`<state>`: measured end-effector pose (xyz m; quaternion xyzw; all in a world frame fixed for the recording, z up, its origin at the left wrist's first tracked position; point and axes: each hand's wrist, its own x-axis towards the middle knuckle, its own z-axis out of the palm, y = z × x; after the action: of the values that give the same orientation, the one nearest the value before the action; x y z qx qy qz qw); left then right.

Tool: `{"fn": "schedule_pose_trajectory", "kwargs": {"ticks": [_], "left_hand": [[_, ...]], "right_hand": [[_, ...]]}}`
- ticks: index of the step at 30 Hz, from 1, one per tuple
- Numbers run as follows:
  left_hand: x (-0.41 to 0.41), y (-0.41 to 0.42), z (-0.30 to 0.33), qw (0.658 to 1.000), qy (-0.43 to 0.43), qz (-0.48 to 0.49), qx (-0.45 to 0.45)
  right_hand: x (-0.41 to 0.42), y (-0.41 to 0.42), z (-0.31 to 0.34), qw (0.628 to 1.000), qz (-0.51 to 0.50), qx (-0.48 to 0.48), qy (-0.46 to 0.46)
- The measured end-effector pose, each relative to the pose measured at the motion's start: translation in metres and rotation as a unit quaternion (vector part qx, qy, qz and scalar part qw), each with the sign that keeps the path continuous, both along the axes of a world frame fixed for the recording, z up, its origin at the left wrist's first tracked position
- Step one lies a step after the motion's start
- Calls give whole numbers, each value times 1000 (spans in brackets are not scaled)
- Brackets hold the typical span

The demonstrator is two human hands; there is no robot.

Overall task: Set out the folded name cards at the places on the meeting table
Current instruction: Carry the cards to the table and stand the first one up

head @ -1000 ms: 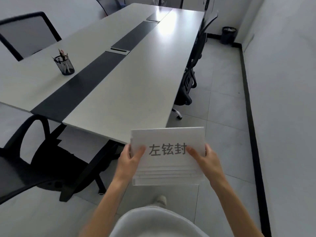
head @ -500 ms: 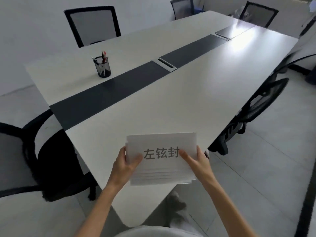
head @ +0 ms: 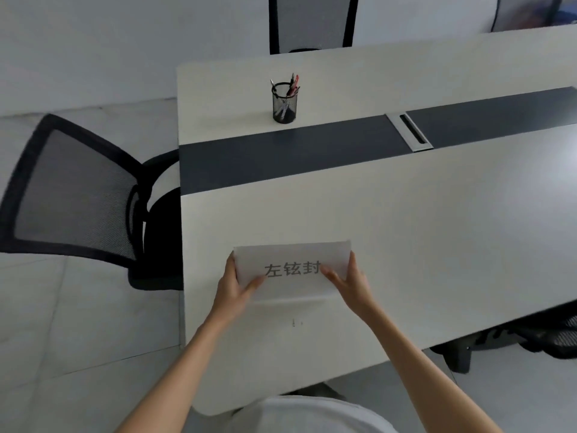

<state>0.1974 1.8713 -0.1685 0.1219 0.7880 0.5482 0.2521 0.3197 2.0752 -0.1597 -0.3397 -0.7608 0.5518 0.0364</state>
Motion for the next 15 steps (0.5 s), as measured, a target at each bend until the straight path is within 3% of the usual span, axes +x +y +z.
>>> {"fn": "schedule_pose_trajectory", "kwargs": {"ticks": [6, 11, 15], "left_hand": [[7, -9, -9, 999, -4, 33, -14], [-3, -16, -6, 998, -27, 16, -46], [-6, -28, 2, 996, 60, -4, -59]], "right_hand": [[-5, -1, -9, 999, 32, 3, -2], [-4, 12, -8, 991, 106, 72, -40], [1, 23, 4, 982, 120, 149, -5]]}}
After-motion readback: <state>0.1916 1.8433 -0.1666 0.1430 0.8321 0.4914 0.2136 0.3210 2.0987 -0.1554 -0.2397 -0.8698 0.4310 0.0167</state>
